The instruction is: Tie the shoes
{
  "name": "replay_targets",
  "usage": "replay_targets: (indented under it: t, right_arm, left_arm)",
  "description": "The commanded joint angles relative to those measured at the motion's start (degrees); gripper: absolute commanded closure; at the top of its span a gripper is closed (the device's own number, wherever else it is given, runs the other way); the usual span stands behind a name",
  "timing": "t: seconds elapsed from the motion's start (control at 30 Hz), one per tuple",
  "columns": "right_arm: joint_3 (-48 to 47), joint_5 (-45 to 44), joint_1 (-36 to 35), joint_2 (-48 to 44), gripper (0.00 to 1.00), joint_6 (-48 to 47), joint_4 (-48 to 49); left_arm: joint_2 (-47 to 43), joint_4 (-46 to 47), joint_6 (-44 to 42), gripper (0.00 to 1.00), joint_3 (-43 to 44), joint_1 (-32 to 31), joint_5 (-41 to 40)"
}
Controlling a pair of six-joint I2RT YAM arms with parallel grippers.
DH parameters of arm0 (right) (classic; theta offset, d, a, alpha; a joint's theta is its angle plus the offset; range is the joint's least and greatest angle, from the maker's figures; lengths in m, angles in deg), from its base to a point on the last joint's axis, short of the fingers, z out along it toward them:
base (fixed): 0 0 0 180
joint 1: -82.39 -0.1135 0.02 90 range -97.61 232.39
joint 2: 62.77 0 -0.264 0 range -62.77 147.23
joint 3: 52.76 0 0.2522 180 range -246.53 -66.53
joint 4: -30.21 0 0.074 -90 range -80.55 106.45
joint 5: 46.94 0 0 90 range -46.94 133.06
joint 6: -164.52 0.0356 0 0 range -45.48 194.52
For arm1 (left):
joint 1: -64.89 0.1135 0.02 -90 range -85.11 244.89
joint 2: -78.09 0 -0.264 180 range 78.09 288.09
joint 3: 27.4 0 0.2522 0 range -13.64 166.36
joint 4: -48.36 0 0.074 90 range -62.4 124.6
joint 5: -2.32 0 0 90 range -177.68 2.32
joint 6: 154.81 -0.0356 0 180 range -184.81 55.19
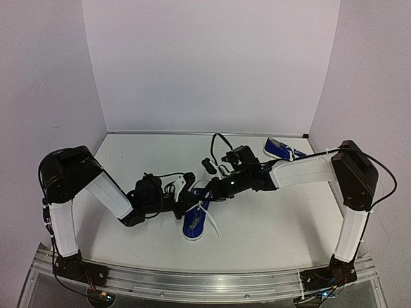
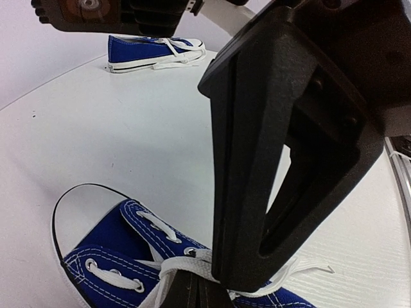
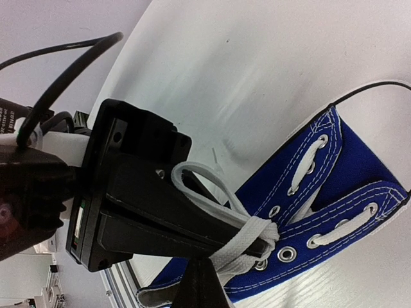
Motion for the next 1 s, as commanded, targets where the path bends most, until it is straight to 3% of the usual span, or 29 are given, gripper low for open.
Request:
replay_targets:
  t: [0.0,0.1,0.3,0.5,0.67,0.97]
  right_arm:
    - [0.9,2.3,0.0,0.1,1.0,0.8,3.2]
    - [1.2,2.8,0.0,0.0,1.0,0.7,3.1]
    - [0.9,2.6,0.6,-2.1,0.86,0.2,2.3]
    - [1.8,2.0,2.9,-6.8,0.8,0.4,1.6]
    - [2.8,-0.5,4.9,-9.2,0.79,1.0,1.3]
    - [1.1,-0.4,4.9,-3.4,0.82,0.8,-1.7]
  left_arm:
    - [2.0,8.0,1.9,1.0,-0.2,0.4,2.7]
    - [2.7,8.1,3.4,1.0,0.1,0.4,2.7]
    - [3.1,8.0,2.7,1.0,0.1,0.5,2.9]
    - [2.9,7.2,0.7,1.0,0.0,0.5,3.1]
    - [2.8,6.7,-0.1,1.0,-0.1,0.5,3.1]
    - [2.1,5.4,-1.2,1.0,0.0,0.5,3.4]
